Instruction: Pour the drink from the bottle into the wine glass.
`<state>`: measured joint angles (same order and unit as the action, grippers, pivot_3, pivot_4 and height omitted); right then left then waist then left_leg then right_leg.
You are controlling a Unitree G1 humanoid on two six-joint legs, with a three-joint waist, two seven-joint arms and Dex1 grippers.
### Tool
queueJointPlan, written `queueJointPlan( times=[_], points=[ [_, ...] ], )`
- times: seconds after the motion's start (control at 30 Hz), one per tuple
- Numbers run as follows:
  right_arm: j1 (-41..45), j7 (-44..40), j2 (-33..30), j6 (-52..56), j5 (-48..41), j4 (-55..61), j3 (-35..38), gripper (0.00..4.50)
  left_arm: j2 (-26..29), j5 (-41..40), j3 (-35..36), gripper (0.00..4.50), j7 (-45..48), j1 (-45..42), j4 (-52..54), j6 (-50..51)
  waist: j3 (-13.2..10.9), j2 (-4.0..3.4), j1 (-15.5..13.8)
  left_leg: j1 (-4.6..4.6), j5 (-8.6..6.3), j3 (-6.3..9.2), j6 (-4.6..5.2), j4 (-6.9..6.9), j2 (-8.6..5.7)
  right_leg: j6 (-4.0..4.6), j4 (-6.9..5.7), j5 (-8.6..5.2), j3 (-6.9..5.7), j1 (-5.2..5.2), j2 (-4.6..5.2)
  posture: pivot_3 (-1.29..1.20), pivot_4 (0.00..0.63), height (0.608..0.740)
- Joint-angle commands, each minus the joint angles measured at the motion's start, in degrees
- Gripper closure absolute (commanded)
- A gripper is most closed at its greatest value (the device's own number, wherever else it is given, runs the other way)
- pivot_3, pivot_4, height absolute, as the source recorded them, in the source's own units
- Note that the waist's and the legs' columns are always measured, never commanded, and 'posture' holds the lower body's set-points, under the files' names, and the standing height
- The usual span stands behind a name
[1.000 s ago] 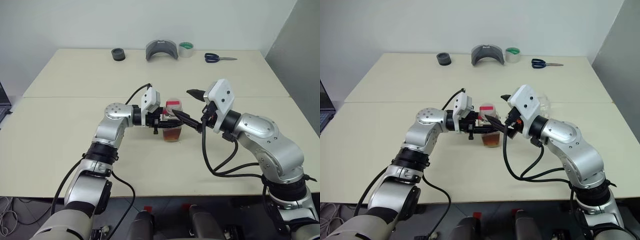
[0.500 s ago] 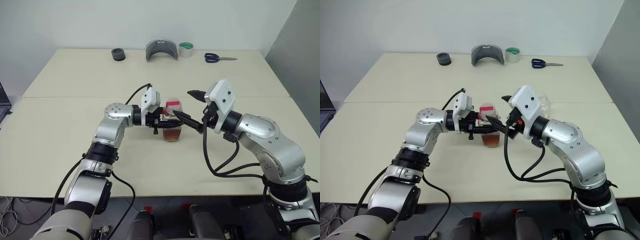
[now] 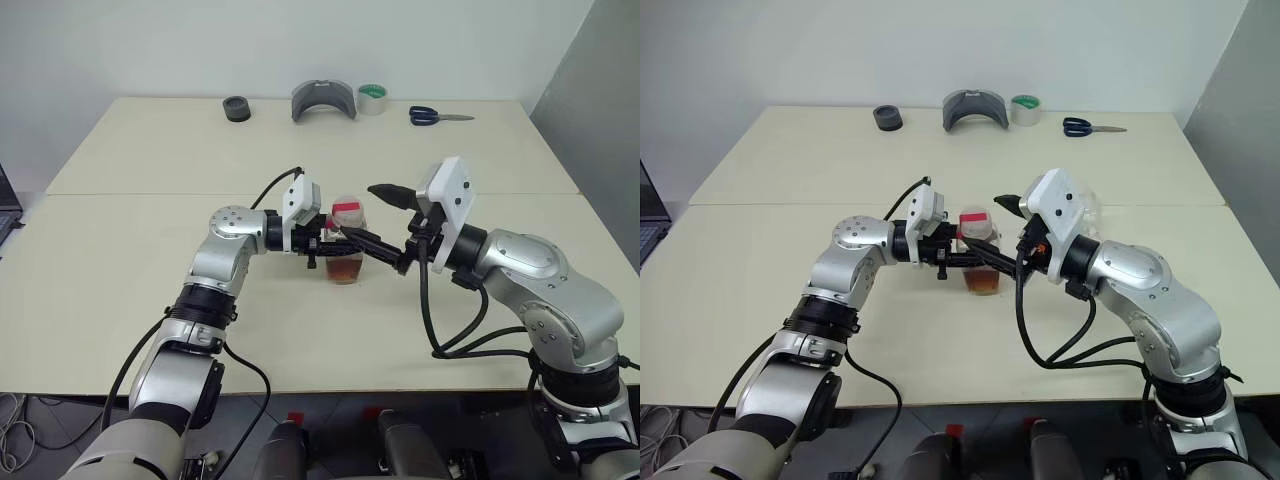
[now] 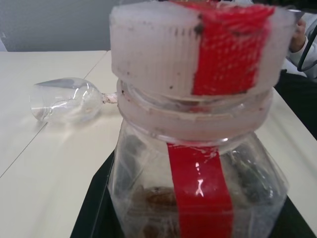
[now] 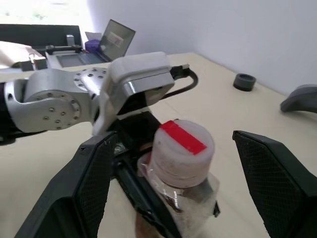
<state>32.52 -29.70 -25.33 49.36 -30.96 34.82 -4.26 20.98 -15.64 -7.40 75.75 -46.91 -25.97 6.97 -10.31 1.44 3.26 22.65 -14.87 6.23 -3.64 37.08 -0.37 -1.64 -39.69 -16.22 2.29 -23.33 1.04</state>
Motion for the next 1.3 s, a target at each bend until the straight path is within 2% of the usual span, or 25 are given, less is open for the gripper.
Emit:
queueJointPlan(
  times=[0.03, 0.7, 0.8, 0.93, 0.97, 1.13, 1.3],
  points=[
    [2.16, 1.7, 0.51, 1.66, -0.93, 0.53, 0.89, 0.55, -0.22, -1.28, 1.06, 2.81, 0.13, -1.3, 1.76, -0.82, 0.0, 0.0, 0.0, 0.0, 0.0, 0.0, 0.0, 0.0, 0.0, 0.0, 0.0, 0.0, 0.0, 0.0, 0.0, 0.0, 0.15, 0.74],
    [6.43, 0.45, 2.31, -0.1, 1.31, -6.94, -2.95, 0.55, -0.55, -1.15, 0.92, 2.81, -0.85, 0.27, 4.15, -0.47, 0.0, 0.0, 0.01, 0.0, 0.0, 0.01, 0.0, 0.0, 0.0, 0.0, -0.01, 0.0, 0.0, 0.0, 0.0, 0.0, 0.15, 0.74],
    [6.5, 0.44, 2.6, -0.55, 1.42, -7.28, -2.93, 1.17, -0.46, -1.14, 0.9, 2.81, -0.97, 0.62, 4.54, -0.37, 0.0, 0.0, 0.01, 0.0, 0.0, 0.01, 0.0, 0.0, 0.0, 0.0, -0.01, 0.0, -0.01, 0.0, 0.0, 0.0, 0.15, 0.74],
    [6.58, 0.45, 3.04, -0.9, 1.74, -7.59, -2.91, 2.55, -0.35, -1.22, 0.83, 2.81, -1.13, 0.9, 5.21, -0.08, 0.0, 0.0, 0.01, 0.0, 0.0, 0.01, 0.0, 0.0, 0.0, 0.0, 0.0, 0.0, -0.01, 0.0, 0.0, 0.0, 0.15, 0.74],
    [6.59, 0.41, 3.11, -0.98, 1.85, -7.67, -2.98, 2.69, -0.32, -1.26, 0.8, 2.81, -1.18, 0.99, 5.4, 0.02, 0.0, 0.0, 0.01, 0.0, 0.0, 0.01, 0.0, 0.0, 0.0, 0.0, 0.0, 0.0, -0.01, 0.0, 0.0, 0.0, 0.15, 0.74],
    [6.64, -0.21, 2.65, -1.83, 3.11, -7.71, -3.99, 2.68, -0.23, -1.49, 0.71, 2.81, -1.44, 1.51, 6.46, 0.56, 0.0, 0.0, 0.01, 0.0, 0.0, 0.01, 0.0, 0.0, 0.0, 0.0, 0.0, 0.0, -0.01, 0.0, 0.0, 0.0, 0.15, 0.74],
    [7.0, -0.72, 0.9, -7.0, 8.85, -7.56, -6.89, 2.68, -0.3, -1.57, 0.77, 2.81, -1.59, 1.77, 7.14, 1.09, 0.0, 0.0, 0.03, -0.01, 0.0, 0.0, 0.0, 0.0, -0.01, 0.0, 0.0, 0.0, 0.0, 0.0, 0.0, 0.0, 0.15, 0.74]
  ],
)
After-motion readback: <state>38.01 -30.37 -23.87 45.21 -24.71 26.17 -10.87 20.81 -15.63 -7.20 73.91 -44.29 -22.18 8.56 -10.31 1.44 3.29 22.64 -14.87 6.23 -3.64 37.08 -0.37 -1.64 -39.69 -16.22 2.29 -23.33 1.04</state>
